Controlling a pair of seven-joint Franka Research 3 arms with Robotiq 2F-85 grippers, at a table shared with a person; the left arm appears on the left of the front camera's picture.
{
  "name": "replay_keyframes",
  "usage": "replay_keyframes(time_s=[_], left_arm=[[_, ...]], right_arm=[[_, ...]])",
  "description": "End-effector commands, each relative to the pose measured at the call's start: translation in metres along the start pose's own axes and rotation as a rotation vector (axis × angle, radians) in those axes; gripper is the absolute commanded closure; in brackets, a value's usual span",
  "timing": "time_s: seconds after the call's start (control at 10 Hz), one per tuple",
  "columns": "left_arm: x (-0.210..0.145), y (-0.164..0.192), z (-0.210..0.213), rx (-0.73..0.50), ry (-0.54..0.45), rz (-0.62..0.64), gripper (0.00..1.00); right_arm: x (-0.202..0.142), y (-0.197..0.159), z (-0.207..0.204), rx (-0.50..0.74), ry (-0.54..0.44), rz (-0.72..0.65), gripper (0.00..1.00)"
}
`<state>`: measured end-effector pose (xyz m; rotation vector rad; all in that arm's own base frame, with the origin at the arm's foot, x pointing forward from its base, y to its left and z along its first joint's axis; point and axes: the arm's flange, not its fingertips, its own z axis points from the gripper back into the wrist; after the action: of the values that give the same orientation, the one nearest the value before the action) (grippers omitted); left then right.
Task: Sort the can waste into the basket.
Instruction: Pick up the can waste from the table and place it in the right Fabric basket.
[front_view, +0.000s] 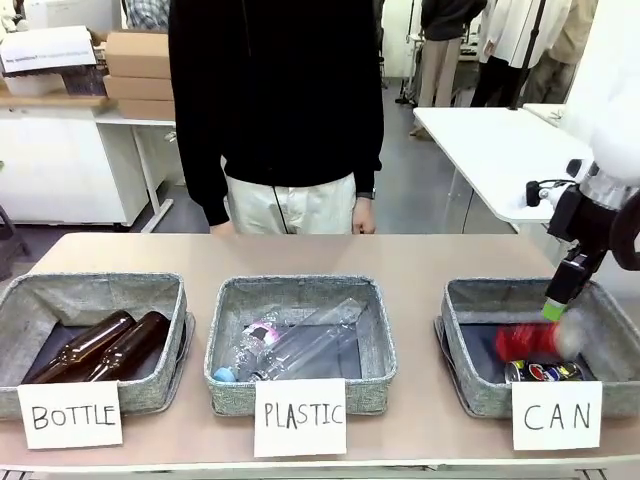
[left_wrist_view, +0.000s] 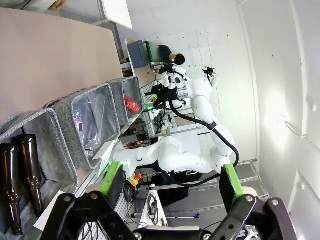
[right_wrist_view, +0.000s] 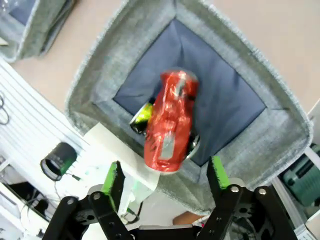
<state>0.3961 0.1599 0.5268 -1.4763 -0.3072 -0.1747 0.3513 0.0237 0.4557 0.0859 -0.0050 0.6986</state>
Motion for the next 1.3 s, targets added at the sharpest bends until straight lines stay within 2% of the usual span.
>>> replay_keyframes(time_s=[0.0, 0.4, 0.5, 0.6, 0.7, 0.8, 0.9, 1.1, 1.2], left_arm=[[-0.003, -0.002, -0.002, 0.000, 0.007, -0.005, 0.00], [-0.003, -0.002, -0.002, 0.000, 0.007, -0.005, 0.00], [-0.003, -0.002, -0.002, 0.000, 0.007, -0.005, 0.00], [-0.003, -0.002, -0.002, 0.000, 0.007, -0.005, 0.00], [-0.003, -0.002, -0.002, 0.000, 0.007, -0.005, 0.00], [-0.003, -0.002, -0.002, 0.000, 0.007, -0.005, 0.00], [-0.003, -0.002, -0.002, 0.000, 0.007, -0.005, 0.00], [-0.003, -0.002, -0.002, 0.000, 0.007, -0.005, 0.00], [-0.003, -0.002, -0.002, 0.000, 0.007, -0.005, 0.00]], right_arm=[[0.001, -0.008, 0.002, 0.010, -0.069, -0.003, 0.00], [0.003, -0.011, 0.005, 0.028, -0.084, -0.019, 0.00], [0.006, -0.014, 0.015, 0.086, -0.177, -0.116, 0.00], [0.015, -0.018, 0.043, 0.352, -0.494, -0.289, 0.00], [0.019, -0.020, 0.070, 0.721, -0.785, -0.285, 0.00], [0.020, -0.027, 0.089, 1.068, -0.941, -0.201, 0.00], [0.019, -0.038, 0.096, 1.323, -0.996, -0.136, 0.00], [0.020, -0.066, 0.086, 1.579, -1.034, -0.302, 0.00], [0.014, -0.031, 0.112, 0.655, -0.584, -0.214, 0.00]])
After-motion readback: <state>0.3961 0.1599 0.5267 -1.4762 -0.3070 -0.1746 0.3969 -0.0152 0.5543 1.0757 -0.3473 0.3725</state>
